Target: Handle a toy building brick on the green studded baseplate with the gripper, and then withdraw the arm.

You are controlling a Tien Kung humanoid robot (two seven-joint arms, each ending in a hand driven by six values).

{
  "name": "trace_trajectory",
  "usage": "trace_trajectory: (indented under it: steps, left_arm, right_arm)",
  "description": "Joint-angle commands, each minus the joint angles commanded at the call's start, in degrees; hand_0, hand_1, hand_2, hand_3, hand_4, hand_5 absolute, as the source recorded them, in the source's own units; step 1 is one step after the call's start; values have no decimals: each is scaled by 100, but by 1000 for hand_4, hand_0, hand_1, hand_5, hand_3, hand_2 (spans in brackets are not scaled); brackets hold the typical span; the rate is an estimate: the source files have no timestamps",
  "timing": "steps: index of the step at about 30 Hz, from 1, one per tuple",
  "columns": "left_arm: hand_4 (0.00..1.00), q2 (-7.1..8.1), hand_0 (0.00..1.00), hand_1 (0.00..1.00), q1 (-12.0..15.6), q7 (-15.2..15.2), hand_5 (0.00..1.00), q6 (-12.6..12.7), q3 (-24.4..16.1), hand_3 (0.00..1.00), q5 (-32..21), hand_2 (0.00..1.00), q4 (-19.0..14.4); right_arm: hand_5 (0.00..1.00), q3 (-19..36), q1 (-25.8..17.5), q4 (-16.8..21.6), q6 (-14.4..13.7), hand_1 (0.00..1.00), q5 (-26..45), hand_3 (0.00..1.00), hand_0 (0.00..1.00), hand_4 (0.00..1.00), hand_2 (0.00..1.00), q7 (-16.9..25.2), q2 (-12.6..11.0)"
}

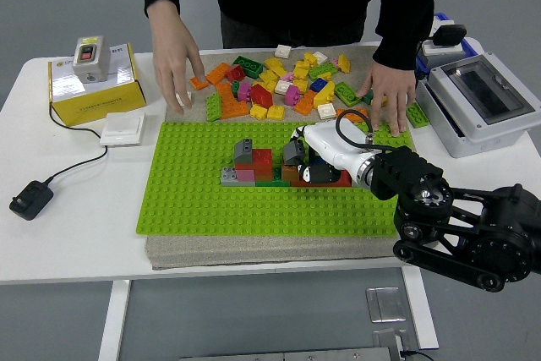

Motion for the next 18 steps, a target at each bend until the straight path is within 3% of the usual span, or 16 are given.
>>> trace_trajectory:
  steps: [3,4,9,10,18]
  left_arm:
    - [282,1,706,672,2,-4,633,1,0,661,0,632,0]
    - [285,2,706,670,3,-4,632,1,0,660,0,632,0]
    - [285,0,706,670,6,-14,632,2,12,660,-12,632,0]
    - [287,-1,704,669,5,-16,634,2,11,659,-12,629,0]
    - [287,3,704,669,-3,-36,633,10,25,659,-28,629,0]
  right_arm:
    - [403,2,-1,9,-6,128,19,576,73,515,436,-3,6]
    - [501,6,-2,13,-12,128,27,523,73,577,402,-2,8]
    - [501,26,-1,25,-37,128,57,523,73,577,402,-6,17]
    - [562,28,-1,27,-41,128,57,553,73,589,414,-10,18]
    - [605,-12,17,6,-50,127,65,547,73,596,410,-5,25]
